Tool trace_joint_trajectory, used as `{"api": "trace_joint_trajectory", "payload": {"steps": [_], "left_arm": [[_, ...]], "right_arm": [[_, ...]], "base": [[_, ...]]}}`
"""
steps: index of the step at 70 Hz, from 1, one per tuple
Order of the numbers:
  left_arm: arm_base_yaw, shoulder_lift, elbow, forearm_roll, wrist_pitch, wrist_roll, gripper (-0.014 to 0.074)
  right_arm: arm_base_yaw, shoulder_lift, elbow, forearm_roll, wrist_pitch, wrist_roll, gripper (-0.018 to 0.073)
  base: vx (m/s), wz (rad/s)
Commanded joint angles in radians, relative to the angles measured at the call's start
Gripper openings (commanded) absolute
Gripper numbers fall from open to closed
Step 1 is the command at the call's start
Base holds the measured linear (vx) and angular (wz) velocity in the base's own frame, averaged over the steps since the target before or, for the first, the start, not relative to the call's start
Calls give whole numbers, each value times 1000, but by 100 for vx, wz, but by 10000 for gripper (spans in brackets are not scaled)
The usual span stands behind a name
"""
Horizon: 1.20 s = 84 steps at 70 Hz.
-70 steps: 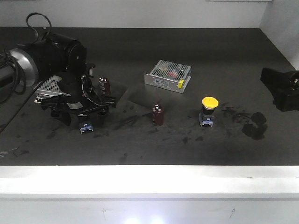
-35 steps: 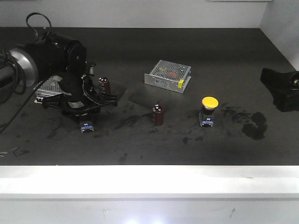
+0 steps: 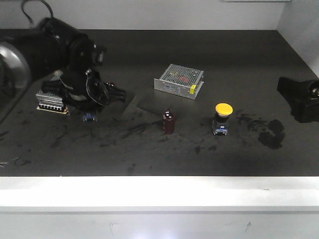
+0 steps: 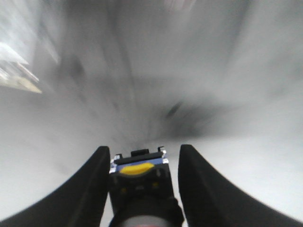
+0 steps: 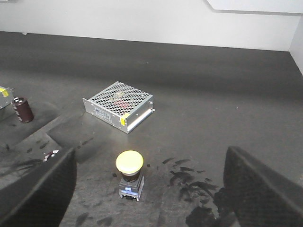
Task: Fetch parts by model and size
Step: 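Lift the red-capped switch with the left gripper and retract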
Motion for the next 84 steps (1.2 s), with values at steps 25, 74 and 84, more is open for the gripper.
{"api": "trace_joint_trajectory", "payload": {"steps": [25, 74, 84], "left_arm": [[27, -259, -20, 114, -108, 118, -8], [243, -789, 727, 1, -664, 304, -8], [243, -912, 817, 2, -707, 304, -8]], "right_arm": [[3, -2, -30, -5, -50, -11, 594], [3, -2, -30, 0, -40, -4, 594], [3, -2, -30, 0, -31, -4, 594]], "base": [[0, 0], [0, 0], [0, 0]]}}
